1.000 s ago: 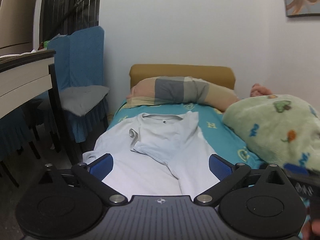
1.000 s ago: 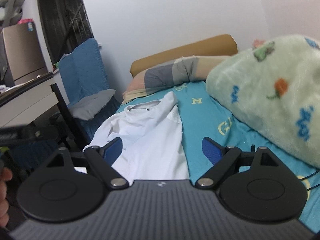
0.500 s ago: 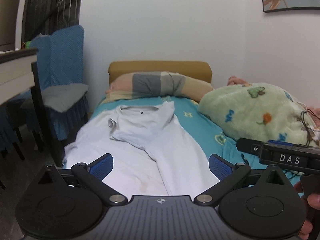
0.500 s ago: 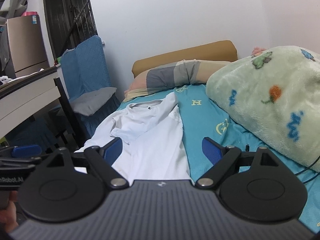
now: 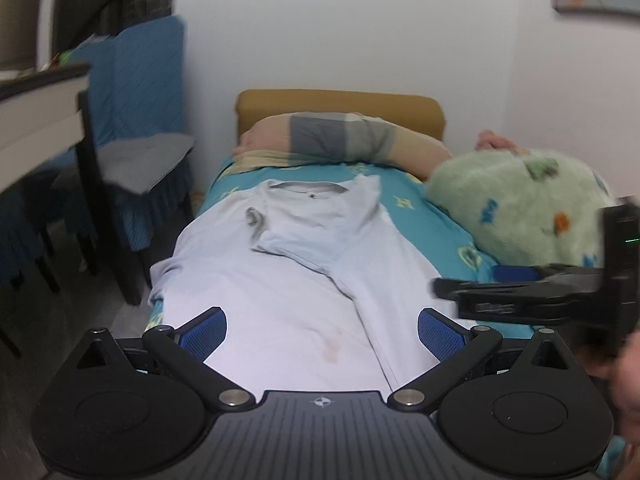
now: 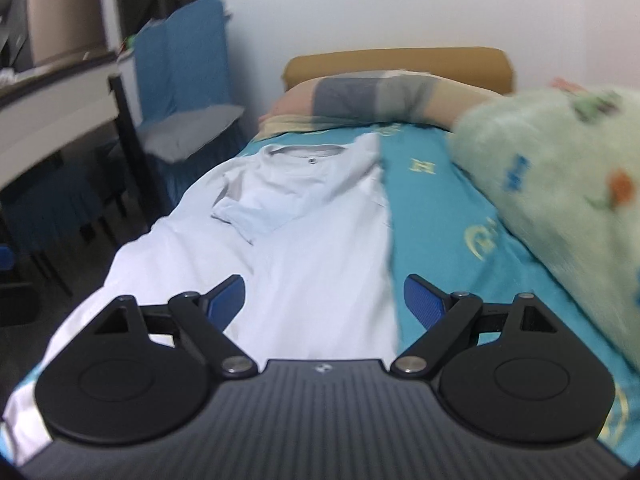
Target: Fold clothes
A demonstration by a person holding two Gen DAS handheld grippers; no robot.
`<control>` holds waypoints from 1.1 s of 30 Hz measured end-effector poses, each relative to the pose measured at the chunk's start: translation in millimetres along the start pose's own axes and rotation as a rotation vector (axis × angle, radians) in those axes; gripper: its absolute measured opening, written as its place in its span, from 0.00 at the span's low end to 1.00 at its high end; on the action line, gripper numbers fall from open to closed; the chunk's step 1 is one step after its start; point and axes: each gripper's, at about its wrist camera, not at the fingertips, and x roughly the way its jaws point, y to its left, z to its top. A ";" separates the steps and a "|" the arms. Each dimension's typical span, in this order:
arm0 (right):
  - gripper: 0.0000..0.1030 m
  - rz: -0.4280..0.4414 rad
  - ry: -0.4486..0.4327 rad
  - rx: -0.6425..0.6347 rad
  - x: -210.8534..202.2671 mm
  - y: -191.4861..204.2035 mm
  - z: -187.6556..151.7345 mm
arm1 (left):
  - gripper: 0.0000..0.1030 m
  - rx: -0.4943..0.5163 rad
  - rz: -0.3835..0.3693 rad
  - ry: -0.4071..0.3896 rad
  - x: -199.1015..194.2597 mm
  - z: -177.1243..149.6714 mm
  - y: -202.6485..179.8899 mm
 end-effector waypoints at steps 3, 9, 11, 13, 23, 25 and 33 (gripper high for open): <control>0.85 0.096 0.105 -0.092 51.5 32.7 25.3 | 1.00 -0.092 0.014 -0.026 2.8 5.7 22.5; 0.85 0.238 0.146 -0.386 149.7 148.8 70.9 | 1.00 -0.254 0.088 -0.062 12.9 4.2 86.3; 0.85 0.276 0.170 -0.472 187.9 193.3 78.7 | 1.00 -0.323 0.141 -0.053 24.0 1.0 112.6; 0.85 0.320 0.208 -0.527 225.8 236.1 80.7 | 0.99 -0.392 0.198 -0.036 35.6 -2.4 138.3; 0.79 0.179 0.387 -0.869 380.3 376.4 39.5 | 0.99 -0.592 0.337 0.031 78.0 -24.3 208.9; 0.63 0.102 0.431 -0.870 397.2 378.8 32.4 | 0.99 -0.594 0.358 0.027 81.7 -26.9 214.2; 0.04 0.144 0.086 -0.648 328.0 331.6 91.1 | 0.99 -0.589 0.383 -0.059 74.5 -28.0 210.0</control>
